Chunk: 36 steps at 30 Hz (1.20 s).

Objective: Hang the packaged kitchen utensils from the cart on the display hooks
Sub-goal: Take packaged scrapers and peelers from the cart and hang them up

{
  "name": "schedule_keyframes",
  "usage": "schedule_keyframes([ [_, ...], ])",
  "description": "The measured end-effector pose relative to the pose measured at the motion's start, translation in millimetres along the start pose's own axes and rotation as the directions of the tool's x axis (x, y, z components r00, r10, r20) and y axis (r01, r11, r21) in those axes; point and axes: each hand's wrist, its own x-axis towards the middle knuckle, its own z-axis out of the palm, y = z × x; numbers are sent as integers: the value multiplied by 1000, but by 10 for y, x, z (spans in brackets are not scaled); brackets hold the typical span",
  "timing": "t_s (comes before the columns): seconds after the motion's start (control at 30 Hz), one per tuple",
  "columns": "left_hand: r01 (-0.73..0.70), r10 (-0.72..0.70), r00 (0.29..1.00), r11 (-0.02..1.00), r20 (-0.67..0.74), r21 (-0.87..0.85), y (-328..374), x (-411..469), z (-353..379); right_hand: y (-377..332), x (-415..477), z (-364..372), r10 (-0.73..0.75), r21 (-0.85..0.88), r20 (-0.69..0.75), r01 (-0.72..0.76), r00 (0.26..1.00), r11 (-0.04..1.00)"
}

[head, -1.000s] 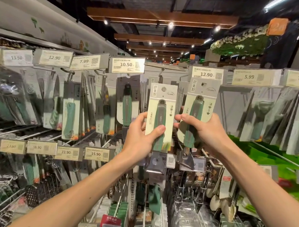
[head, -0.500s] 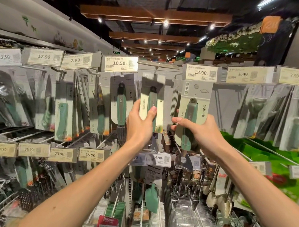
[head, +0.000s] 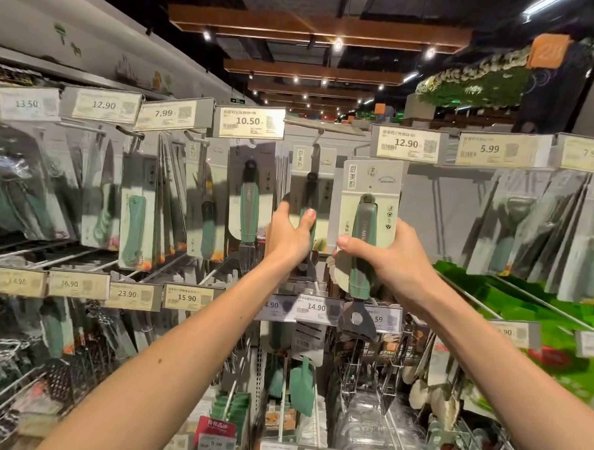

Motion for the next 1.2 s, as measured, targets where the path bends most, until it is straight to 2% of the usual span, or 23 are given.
schedule_keyframes([
  [0.13, 4, -16, 995, 993, 101, 119, 30, -68, -104, 5, -23, 29, -23, -9, -30, 23, 999, 1000],
  [0.2, -64, 20, 982, 971, 187, 231, 2, -224, -183, 11, -49, 30, -16, -22, -7, 16, 1000, 1000],
  [0.27, -191, 143, 972, 942, 185, 278, -57, -377, -247, 17, -70, 32, -18, -26, 25, 19, 1000, 999],
  [0.37, -323, 292, 938, 932, 188, 167, -102, -554, -319, 9, -67, 91, -20, -4, 74, 21, 997, 1000],
  [0.47, -247, 239, 934, 969, 267, -4, -116, -629, -343, -8, -31, 226, 26, 69, 88, -32, 996, 997],
  [0.6, -174, 200, 959, 975, 200, -137, -108, -586, -386, -81, 25, 392, 69, 151, 44, -75, 997, 986],
  [0.73, -199, 219, 965, 969, 144, -145, -114, -486, -441, -8, 16, 455, 47, 29, -30, -47, 998, 998],
  [0.9, -347, 351, 927, 936, 134, -54, -149, -403, -419, 58, 40, 527, -113, -94, -125, 102, 986, 990],
  [0.97, -364, 362, 926, 931, 106, -4, -141, -353, -401, 14, 103, 531, -158, -132, -140, 139, 978, 981],
  [1.2, -363, 356, 929, 930, 103, 58, 41, -192, -396, -140, 331, 548, -179, -280, -195, 120, 964, 953],
])
